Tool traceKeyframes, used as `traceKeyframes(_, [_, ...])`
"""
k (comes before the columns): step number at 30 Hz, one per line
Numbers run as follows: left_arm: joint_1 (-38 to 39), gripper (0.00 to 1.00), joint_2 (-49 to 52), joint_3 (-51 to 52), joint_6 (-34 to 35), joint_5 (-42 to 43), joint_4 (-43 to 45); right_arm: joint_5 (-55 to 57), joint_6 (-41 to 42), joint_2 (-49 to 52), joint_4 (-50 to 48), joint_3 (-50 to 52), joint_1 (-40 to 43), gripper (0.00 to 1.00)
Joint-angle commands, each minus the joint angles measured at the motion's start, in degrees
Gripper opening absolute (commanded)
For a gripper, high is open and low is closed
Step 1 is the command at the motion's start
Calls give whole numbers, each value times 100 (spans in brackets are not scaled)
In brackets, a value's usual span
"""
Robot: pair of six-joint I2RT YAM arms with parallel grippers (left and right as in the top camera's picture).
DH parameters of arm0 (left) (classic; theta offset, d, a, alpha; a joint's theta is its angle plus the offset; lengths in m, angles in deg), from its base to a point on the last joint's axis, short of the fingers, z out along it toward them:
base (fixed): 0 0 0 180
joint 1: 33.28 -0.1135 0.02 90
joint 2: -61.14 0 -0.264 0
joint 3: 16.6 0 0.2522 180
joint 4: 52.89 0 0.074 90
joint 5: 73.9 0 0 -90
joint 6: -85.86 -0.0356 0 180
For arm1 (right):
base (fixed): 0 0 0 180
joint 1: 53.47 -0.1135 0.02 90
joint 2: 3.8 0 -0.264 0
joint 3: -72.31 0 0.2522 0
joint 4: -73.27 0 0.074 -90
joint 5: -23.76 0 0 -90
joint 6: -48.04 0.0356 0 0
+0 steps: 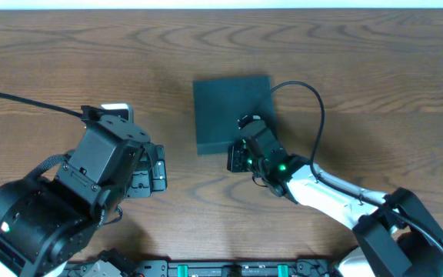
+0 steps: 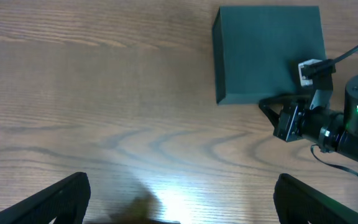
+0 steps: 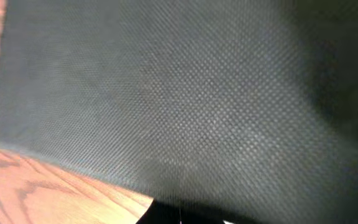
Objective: Pack container
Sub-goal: 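Push the box's right edge with the right gripper to square it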
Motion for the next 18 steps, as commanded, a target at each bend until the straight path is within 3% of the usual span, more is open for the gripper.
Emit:
traceKeyframes(1, [-4, 95, -2, -55, -59, 17, 0, 229, 96, 74, -175, -140, 208, 2])
traceKeyframes(9, [-4, 95, -2, -55, -59, 17, 0, 249, 94, 474, -483, -177, 490, 2])
traceKeyframes(18, [-4, 95, -2, -55, -59, 17, 0, -483, 352, 555, -804, -363, 422, 2])
